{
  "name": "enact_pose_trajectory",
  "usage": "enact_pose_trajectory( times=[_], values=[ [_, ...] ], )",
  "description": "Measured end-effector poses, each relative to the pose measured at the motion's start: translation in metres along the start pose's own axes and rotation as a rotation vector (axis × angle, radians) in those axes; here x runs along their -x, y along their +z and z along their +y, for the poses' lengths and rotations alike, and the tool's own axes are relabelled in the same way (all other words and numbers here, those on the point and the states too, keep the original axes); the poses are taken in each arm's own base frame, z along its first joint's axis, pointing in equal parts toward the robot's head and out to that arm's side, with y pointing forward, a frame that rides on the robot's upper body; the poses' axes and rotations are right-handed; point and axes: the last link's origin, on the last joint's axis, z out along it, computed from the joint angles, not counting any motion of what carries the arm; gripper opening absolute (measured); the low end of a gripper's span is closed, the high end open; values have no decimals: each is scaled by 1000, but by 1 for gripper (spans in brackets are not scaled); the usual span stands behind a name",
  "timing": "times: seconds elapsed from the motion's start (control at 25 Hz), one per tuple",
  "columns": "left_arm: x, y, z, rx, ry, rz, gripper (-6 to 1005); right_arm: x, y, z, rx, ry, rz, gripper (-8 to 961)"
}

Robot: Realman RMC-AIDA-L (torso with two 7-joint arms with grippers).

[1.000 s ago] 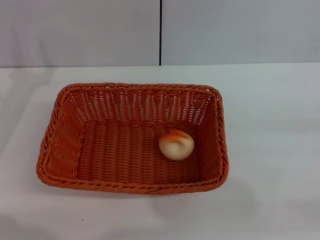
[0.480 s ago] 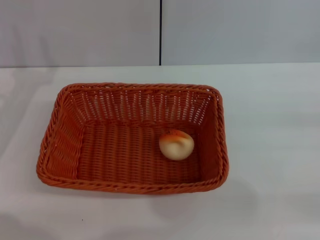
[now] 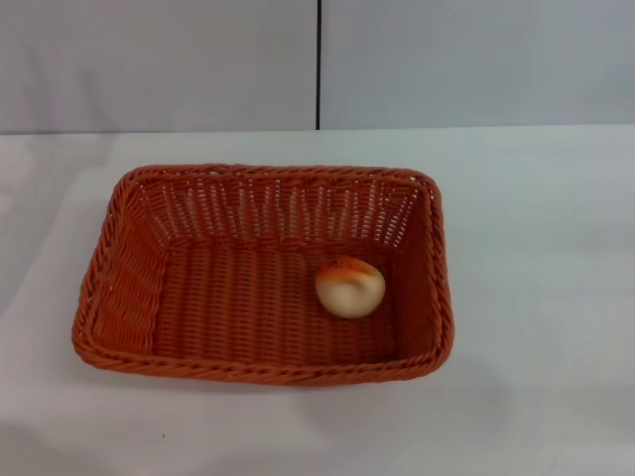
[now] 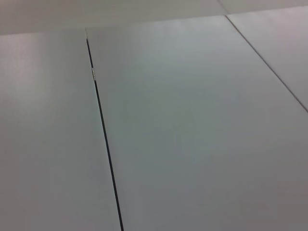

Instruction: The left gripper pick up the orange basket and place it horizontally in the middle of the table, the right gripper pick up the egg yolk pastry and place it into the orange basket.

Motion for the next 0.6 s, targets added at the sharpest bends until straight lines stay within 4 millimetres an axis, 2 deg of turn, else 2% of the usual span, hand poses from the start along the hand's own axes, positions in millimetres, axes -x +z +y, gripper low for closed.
enact_pose_trajectory(
  times=[0.6],
  values=[
    [0, 1, 1, 3, -9, 2, 599, 0, -2, 0, -5, 8, 3, 564]
  ],
)
